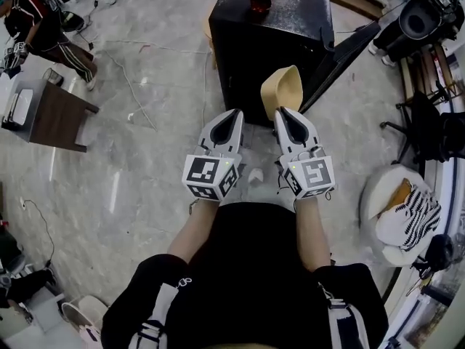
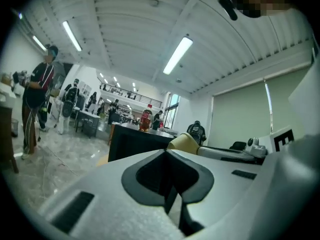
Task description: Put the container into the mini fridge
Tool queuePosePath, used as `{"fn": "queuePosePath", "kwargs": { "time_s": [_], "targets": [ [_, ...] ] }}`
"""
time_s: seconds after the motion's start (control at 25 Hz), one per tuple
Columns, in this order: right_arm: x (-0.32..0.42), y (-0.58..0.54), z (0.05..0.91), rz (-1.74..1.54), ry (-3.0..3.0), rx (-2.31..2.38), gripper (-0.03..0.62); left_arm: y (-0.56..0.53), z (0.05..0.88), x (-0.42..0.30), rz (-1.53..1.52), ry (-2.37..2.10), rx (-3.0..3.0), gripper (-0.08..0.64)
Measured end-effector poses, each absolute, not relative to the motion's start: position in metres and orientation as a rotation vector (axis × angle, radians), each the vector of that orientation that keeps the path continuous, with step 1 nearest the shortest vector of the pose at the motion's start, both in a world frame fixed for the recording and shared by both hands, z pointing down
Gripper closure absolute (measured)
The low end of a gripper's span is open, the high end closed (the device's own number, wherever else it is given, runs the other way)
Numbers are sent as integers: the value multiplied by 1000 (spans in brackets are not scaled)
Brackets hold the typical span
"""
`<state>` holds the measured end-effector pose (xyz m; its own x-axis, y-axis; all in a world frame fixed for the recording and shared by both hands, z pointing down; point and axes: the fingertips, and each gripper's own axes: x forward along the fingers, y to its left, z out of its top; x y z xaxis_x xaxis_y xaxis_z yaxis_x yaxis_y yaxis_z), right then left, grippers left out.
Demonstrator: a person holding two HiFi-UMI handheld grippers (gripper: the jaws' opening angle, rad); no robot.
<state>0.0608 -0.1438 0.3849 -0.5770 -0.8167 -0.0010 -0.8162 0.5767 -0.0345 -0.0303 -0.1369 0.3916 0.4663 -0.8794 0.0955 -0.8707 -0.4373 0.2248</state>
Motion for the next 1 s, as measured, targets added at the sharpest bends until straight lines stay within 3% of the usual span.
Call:
{"fn": "queuePosePath", "kwargs": {
  "time_s": [0.4, 1.0],
  "targets": [
    [75, -212, 413, -96, 2849, -1414, 572, -210, 420, -12, 93, -1513, 2477, 549],
    [28, -278, 449, 327, 3379, -1315, 572, -255, 430, -44, 119, -1477, 2493, 549]
  ]
}}
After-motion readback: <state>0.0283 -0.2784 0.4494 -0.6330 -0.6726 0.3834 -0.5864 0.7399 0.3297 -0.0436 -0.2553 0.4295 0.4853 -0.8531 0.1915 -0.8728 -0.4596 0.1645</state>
